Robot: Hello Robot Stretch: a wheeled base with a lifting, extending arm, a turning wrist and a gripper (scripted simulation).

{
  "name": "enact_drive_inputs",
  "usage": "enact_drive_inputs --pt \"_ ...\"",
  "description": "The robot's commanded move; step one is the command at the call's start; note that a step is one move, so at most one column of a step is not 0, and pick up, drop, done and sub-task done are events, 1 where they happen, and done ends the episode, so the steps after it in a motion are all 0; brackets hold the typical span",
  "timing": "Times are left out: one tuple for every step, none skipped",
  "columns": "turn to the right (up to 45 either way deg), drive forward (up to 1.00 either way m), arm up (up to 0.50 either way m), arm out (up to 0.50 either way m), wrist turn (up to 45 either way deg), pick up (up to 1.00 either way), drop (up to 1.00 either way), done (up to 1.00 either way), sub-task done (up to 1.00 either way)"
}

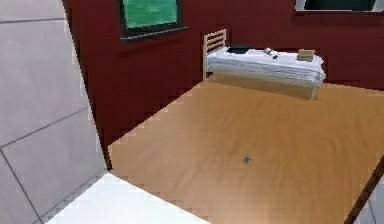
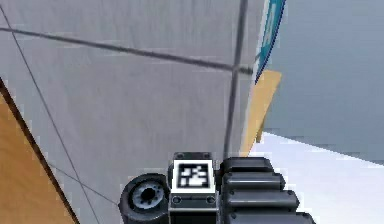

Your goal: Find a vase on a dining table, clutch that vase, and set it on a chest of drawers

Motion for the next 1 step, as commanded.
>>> enact_drive_inputs --pt "33.0 0.0 0.0 0.0 0.0 0.0 0.0 0.0 0.0"
